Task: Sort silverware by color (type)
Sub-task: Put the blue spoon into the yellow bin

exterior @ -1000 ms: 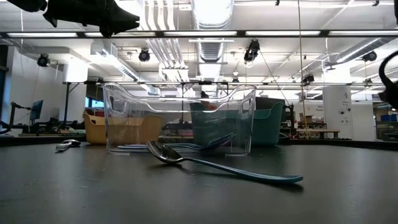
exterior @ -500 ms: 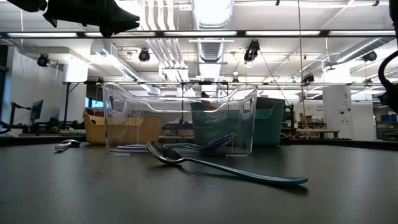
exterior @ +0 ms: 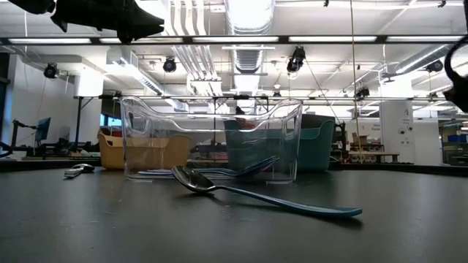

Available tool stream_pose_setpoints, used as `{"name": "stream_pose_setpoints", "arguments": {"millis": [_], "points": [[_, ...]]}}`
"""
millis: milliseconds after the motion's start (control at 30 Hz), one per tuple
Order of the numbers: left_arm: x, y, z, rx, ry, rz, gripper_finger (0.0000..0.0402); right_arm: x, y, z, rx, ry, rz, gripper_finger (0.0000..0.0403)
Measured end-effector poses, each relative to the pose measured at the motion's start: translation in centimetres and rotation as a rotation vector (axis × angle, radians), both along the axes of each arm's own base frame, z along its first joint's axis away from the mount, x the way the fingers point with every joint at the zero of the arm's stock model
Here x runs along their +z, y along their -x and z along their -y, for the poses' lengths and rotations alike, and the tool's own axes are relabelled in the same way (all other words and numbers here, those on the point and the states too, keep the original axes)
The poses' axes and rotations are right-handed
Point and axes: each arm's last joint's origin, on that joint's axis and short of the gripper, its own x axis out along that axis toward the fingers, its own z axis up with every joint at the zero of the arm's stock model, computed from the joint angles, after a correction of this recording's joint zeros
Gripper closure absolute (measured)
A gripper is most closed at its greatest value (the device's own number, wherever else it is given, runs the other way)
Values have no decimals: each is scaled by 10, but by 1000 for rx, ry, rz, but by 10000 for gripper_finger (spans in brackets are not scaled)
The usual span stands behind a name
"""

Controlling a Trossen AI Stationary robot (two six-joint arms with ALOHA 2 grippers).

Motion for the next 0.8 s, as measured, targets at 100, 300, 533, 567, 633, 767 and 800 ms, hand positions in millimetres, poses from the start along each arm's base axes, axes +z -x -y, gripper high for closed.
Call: {"name": "stream_pose_setpoints", "arguments": {"millis": [100,300,533,567,633,767,800], "points": [[0,0,0,0,-2,2,207,13,-6,0,-10,58,111,393],[0,0,0,0,1,3,207,42,-20,6,-40,245,394,393],[0,0,0,-1,3,7,207,83,-48,22,35,402,616,393],[0,0,0,-1,3,7,207,89,-52,25,46,422,641,394],[1,0,0,-1,3,7,207,101,-60,33,79,467,679,394],[1,0,0,-1,3,7,207,123,-75,50,157,548,759,394],[1,0,0,-1,3,7,207,128,-79,55,180,572,782,394]]}}
